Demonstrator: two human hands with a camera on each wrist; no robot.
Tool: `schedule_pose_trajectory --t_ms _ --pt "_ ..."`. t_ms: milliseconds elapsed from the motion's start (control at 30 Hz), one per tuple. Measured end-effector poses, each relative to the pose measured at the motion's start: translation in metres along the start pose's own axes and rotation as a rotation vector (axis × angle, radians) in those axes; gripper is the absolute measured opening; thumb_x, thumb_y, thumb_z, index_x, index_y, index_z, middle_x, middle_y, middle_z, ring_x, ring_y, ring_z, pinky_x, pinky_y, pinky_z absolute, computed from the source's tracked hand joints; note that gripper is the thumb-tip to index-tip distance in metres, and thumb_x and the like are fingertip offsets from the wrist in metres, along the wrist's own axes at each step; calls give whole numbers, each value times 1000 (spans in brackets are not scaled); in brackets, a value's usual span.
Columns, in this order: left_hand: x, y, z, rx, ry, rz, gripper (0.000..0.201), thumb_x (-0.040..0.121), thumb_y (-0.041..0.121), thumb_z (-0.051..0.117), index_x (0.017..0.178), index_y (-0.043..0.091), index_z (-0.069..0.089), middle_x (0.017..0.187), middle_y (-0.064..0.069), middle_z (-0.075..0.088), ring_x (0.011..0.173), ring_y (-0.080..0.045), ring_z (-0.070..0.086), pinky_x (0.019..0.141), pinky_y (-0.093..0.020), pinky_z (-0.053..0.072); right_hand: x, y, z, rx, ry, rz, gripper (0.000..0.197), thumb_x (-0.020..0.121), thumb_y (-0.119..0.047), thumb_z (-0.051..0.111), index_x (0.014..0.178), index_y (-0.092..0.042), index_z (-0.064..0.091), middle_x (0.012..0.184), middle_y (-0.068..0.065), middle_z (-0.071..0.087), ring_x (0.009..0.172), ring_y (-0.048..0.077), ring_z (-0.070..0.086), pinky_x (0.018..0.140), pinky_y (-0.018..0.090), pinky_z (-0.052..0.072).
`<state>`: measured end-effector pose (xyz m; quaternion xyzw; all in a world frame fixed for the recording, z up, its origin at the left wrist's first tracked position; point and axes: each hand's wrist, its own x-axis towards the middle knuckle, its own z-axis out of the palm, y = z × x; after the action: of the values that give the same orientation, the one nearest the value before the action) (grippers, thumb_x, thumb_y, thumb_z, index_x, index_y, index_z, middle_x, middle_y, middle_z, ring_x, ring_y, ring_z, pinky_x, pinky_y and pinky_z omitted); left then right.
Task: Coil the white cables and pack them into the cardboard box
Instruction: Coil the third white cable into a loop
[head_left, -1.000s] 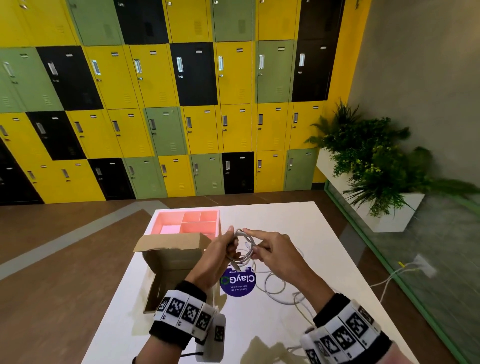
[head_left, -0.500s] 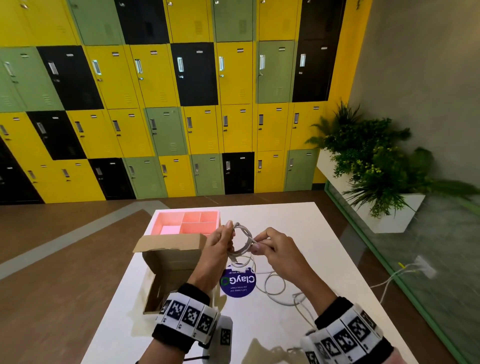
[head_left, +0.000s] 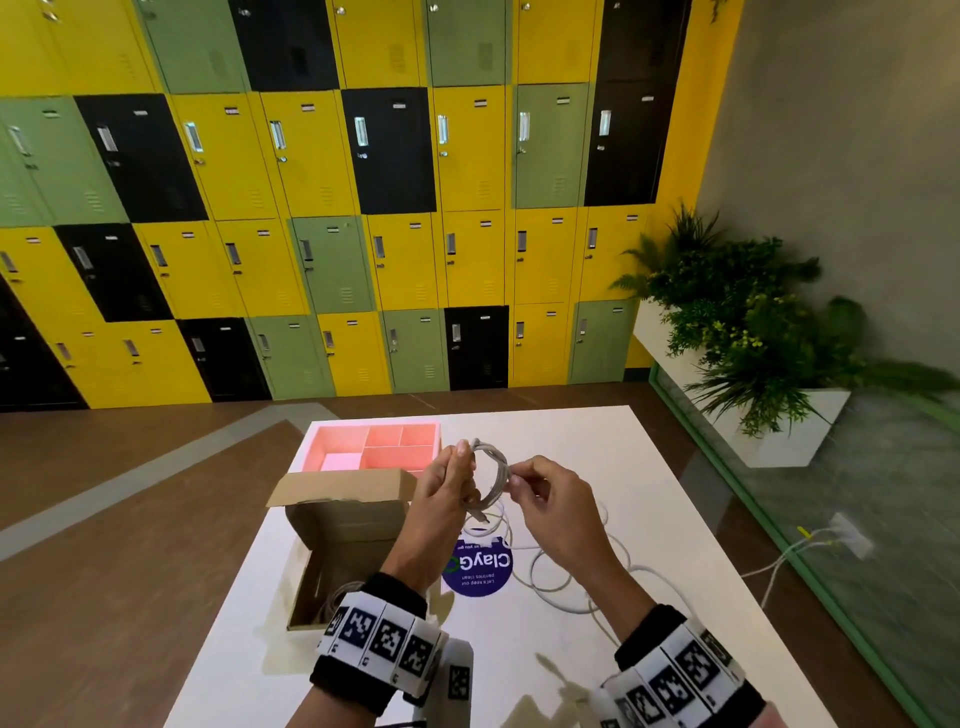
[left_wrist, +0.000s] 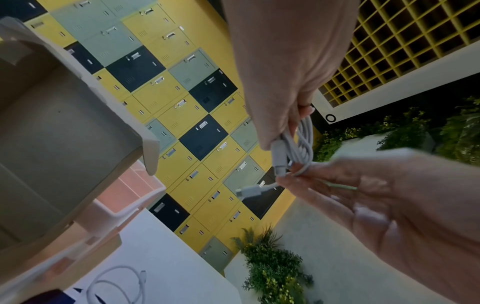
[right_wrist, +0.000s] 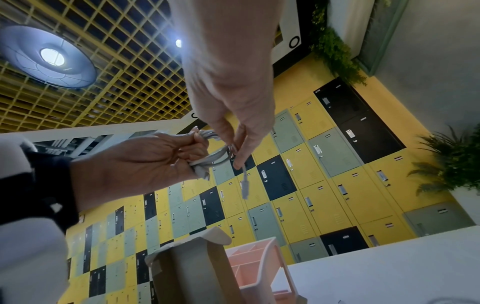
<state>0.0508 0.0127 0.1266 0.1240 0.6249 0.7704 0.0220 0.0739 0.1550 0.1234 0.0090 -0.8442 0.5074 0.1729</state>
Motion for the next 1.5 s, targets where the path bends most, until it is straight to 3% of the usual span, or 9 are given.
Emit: schedule_pose_trajectory --t_ms 133,333,533,633,700,933,1033,1133,1500 --pt "0 -1 -1 -116 -40 -21 32 94 39 43 85 8 47 57 7 30 54 -8 28 57 -23 30 0 -4 2 207 -19 118 8 85 -13 67 93 -13 68 88 -3 73 83 6 70 77 17 54" --pt "-8 -4 3 -237 -110 -62 29 92 36 42 90 9 50 62 4 33 55 -7 32 59 -20 35 2 -2 7 344 56 238 12 79 -10 75 86 -12 66 83 1 72 81 14 70 77 24 57" --pt "-10 -11 7 -45 -130 -53 33 95 38 40 93 6 51 66 6 50 63 -6 50 65 -21 46 5 0 9 472 90 351 9 81 -5 71 84 -11 66 85 11 72 84 27 72 79 35 59" --pt "-9 -19 3 75 -125 -62 25 98 36 43 109 16 54 94 -8 62 91 -24 63 86 -40 54 4 2 9 454 129 345 9 80 -6 72 83 -12 66 82 8 72 81 23 72 79 35 60" --pt "-8 -21 1 130 -96 -73 17 98 32 45 108 20 53 102 -11 60 99 -33 62 88 -48 53 4 4 9 427 157 335 9 80 -7 72 84 -12 66 81 5 72 80 19 71 79 34 60" --pt "0 -27 0 229 196 -13 20 86 27 65 101 17 55 106 -5 62 100 -17 61 85 -31 52 4 1 4 401 196 256 16 77 -6 74 83 -18 65 82 2 72 79 17 72 75 28 59" --pt "-1 -24 4 234 214 14 11 89 20 63 96 11 61 90 -5 68 89 -21 65 76 -25 52 3 0 5 390 187 238 16 78 -6 74 82 -18 64 81 4 72 78 19 72 74 28 59" --pt "-2 -22 4 236 215 48 10 89 19 64 90 9 66 83 -8 70 83 -24 67 75 -29 55 4 0 6 375 180 237 15 78 -7 73 84 -16 63 81 5 72 78 19 72 74 29 59" --pt "-2 -23 5 154 230 49 7 86 10 66 93 11 65 92 -5 71 87 -17 68 74 -29 56 5 4 6 272 103 290 16 78 -8 70 84 -18 59 80 4 68 76 19 69 68 25 58"
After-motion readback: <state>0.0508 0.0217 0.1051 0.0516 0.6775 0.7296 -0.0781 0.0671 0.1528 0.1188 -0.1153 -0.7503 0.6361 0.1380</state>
